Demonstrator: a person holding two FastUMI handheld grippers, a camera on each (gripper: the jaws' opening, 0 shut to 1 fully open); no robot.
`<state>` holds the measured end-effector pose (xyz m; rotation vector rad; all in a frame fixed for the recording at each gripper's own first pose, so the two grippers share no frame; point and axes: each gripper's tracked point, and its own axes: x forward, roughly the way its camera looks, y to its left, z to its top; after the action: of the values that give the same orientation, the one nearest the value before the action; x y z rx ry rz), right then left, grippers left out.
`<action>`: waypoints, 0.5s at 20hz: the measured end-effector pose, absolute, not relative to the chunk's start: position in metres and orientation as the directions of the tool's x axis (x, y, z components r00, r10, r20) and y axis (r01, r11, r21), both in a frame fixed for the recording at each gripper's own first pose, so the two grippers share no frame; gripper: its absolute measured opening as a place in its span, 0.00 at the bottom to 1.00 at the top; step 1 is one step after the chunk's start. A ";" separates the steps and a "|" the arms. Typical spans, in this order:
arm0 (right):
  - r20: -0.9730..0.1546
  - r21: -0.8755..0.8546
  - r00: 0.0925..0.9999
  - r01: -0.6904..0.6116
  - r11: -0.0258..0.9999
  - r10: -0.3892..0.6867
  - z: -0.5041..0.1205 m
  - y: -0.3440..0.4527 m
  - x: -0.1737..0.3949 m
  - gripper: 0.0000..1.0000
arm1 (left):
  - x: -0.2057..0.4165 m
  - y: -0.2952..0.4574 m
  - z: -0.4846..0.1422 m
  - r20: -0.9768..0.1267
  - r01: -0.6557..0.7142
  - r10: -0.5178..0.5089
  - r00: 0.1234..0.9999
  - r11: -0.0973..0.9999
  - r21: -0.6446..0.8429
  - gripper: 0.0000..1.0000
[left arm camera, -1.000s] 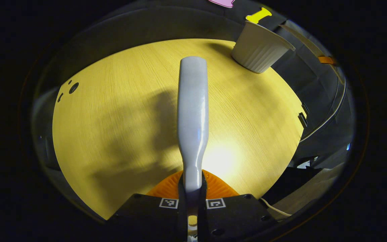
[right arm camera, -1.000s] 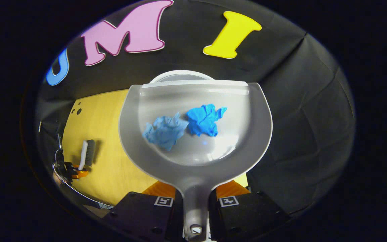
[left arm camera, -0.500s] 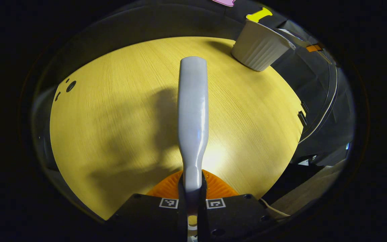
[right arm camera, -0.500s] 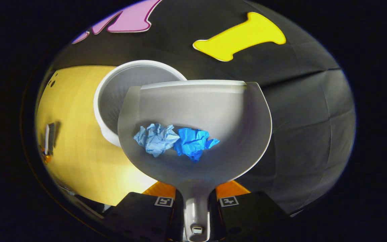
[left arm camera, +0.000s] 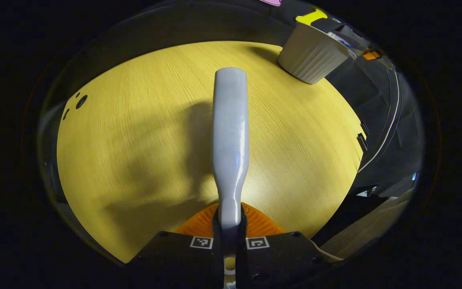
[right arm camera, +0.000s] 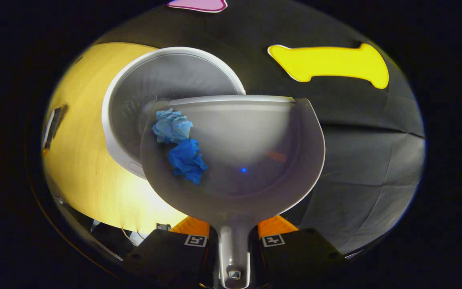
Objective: Pick up the small broom and dustpan from the desktop, sweep the trash into the dustpan with the broom, and then empty the trash into the garbage bin.
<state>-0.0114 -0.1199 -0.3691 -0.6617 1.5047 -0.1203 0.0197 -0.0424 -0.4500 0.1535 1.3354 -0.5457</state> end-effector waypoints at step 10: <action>-0.835 -0.518 0.124 -0.505 0.690 -0.536 -0.368 -0.118 0.006 0.35 | 0.020 -0.038 -0.446 -0.952 0.467 -0.283 0.116 0.861 -0.199 0.16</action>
<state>0.0059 -0.1181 -0.3675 -0.8975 1.5100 -0.0274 0.0205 -0.0381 -0.4455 0.1641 1.3470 -0.5531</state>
